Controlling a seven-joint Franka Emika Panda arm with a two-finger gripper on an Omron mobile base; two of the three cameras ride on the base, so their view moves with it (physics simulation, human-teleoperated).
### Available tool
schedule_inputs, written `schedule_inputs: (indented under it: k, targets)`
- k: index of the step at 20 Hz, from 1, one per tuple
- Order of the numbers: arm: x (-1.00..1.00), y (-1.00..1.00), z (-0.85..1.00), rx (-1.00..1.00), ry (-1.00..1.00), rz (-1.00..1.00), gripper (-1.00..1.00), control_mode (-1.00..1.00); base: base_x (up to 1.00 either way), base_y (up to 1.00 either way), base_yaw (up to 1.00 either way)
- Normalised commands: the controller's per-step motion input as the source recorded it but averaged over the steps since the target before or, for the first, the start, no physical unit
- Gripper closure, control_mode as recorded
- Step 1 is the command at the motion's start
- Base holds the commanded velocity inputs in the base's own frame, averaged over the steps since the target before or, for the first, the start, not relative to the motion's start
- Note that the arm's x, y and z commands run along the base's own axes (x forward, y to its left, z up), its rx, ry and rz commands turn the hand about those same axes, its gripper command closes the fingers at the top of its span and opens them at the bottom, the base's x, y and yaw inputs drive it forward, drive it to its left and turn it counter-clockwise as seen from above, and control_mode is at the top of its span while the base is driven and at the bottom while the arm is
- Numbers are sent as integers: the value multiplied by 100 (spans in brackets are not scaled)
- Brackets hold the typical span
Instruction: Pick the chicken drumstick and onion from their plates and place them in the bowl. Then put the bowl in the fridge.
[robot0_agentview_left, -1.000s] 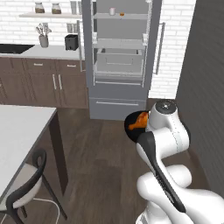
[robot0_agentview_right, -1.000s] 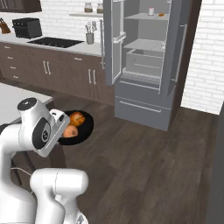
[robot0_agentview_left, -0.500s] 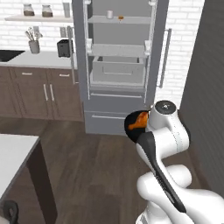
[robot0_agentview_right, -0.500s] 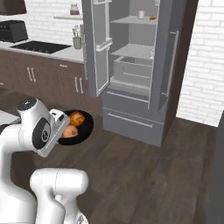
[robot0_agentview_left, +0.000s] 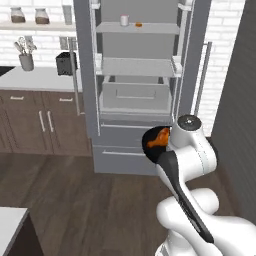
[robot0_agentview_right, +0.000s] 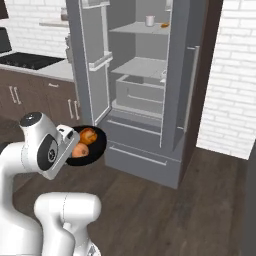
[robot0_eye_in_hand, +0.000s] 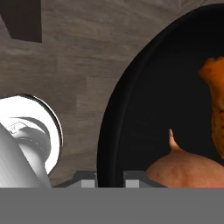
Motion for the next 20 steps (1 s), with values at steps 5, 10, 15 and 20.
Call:
schedule_inputs:
  k: [5,10,15,20]
  targets:
    - [0,0,0,0,0,0,100,100,100,50,-1]
    - [0,0,0,0,0,0,100,100,100,4,-16]
    - [0,0,0,0,0,0,100,100,82,2,-21]
    - [0,0,0,0,0,0,100,100,72,2,-8]
